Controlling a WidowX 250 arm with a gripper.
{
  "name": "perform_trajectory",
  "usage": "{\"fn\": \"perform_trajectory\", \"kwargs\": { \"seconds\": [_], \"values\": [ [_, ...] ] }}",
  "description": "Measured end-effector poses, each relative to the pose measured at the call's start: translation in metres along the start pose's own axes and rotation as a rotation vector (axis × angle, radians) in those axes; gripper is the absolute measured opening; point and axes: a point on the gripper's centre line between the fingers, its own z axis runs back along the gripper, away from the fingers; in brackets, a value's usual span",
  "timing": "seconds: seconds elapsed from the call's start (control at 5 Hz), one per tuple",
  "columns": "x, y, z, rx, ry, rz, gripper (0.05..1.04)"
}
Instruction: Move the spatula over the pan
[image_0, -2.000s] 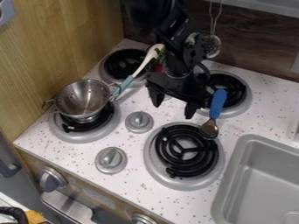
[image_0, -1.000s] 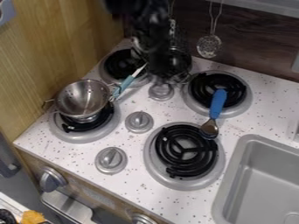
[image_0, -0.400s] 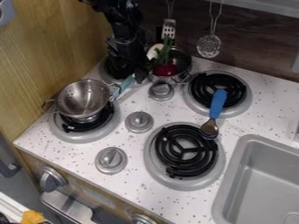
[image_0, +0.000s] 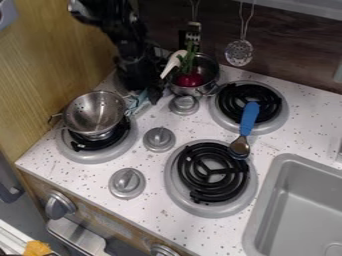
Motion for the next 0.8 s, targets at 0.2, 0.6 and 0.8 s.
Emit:
{"fn": "perform_trajectory", "kwargs": {
  "seconds": [0.2, 0.6, 0.8],
  "values": [
    [-0.0044, -0.0031, -0.0125, -0.029, 0.003, 0.021, 0.999],
    [0.0037, -0.002, -0.0159, -0.034, -0.034, 0.04, 0.654],
    [0.0039, 0.0008, -0.016, -0.011, -0.041, 0.067, 0.365]
  ]
}}
